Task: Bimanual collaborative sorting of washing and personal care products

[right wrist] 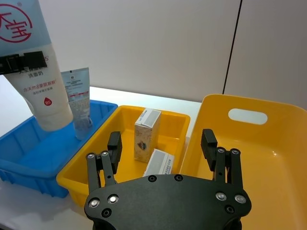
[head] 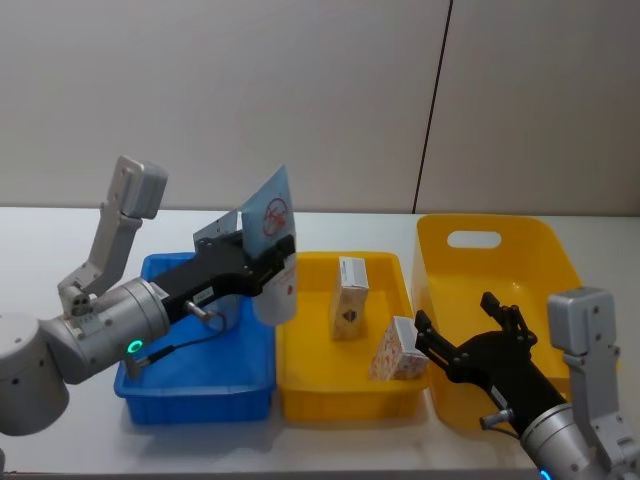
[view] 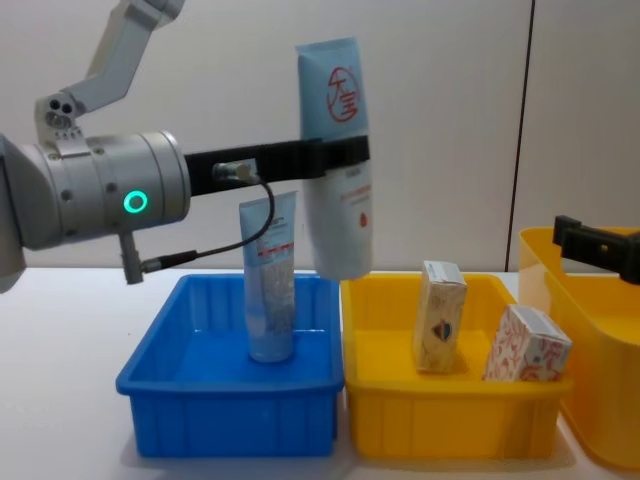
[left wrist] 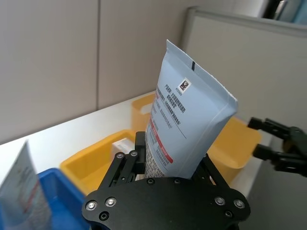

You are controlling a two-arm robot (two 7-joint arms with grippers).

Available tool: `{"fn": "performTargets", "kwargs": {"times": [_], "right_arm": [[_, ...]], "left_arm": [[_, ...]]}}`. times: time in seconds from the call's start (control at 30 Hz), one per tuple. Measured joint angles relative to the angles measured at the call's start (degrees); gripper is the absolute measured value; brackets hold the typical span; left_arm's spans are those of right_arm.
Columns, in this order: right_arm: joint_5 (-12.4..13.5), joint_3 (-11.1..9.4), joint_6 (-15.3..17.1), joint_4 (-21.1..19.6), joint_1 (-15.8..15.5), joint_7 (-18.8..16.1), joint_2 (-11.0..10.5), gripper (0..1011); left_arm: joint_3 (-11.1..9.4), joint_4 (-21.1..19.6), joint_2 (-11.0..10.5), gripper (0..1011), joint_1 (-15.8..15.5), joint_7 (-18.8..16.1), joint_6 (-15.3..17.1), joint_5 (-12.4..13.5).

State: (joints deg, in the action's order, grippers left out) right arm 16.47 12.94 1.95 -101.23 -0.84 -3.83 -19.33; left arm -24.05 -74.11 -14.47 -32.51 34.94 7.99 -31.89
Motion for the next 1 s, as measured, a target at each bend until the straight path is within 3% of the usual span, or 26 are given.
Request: {"fn": "performTargets", "kwargs": {"times": [0.57, 1.0], "right_arm": [[0.0, 0.0, 0.0, 0.0, 0.0, 0.0, 0.0, 1003], [2.2, -0.5, 3.1, -2.1, -0.2, -3.5, -1.5, 1003]], "left_arm": [[-3.4, 7.8, 2.9, 325, -3.8, 12.3, -1.0, -5.1], [-4.8, 10.9, 4.0, 325, -5.2, 16.1, -1.2, -6.5]]}}
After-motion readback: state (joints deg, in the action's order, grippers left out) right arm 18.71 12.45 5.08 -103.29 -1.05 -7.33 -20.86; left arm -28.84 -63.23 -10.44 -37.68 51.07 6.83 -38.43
